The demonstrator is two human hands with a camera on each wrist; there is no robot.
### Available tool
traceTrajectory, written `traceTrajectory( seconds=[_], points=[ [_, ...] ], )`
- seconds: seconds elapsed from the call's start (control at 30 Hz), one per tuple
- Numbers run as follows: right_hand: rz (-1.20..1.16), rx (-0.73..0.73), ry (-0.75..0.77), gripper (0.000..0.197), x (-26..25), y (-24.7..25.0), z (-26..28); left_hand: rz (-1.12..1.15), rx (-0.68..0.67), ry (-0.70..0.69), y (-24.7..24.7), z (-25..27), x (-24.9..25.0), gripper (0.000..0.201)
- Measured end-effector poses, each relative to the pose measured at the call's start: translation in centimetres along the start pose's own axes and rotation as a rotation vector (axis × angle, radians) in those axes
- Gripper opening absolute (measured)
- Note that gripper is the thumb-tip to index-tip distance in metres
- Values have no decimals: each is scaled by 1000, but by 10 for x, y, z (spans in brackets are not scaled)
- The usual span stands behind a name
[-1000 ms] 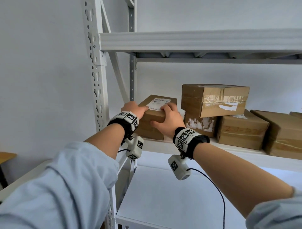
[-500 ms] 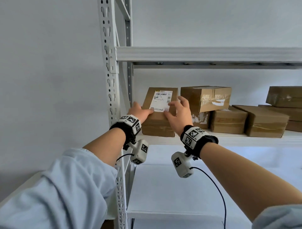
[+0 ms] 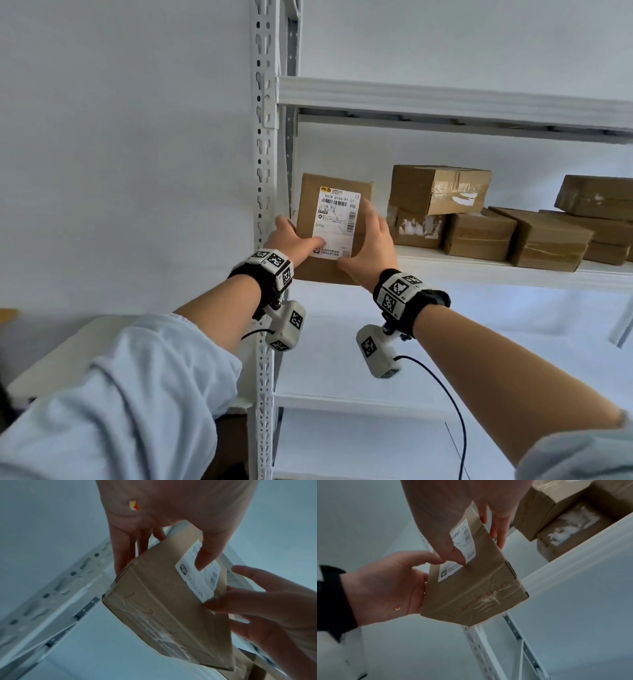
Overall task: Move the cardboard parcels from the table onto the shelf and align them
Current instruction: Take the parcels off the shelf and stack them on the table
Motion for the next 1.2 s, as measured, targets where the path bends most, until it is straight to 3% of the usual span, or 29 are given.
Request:
traceTrajectory(
  seconds=[0.23, 0.47, 0.63, 0.83, 1.2],
  points=[
    [0, -228, 112, 93, -45, -63, 48, -121, 215, 137, 71, 30, -71, 70],
    [-75, -389, 123, 81, -76, -148, 109, -237, 288, 285, 131, 49, -161, 70],
    [-81, -469, 134, 71, -87, -225, 137, -300, 303, 353, 150, 27, -241, 70],
    [8, -540, 100, 66, -59, -348, 137, -319, 235, 371, 122, -43, -340, 66],
    [231, -641, -225, 62, 62, -563, 111, -299, -123, 445, -6, -190, -510, 65]
  ],
)
Point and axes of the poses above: each hand's wrist, its own z-axis away from the middle knuckle, its own y-axis out of the back of the hand, x = y × z, the point moved 9 cm from there along -z, towards the middle knuckle, and after that the axes turned 10 degrees about x, right-handed, at the moved point
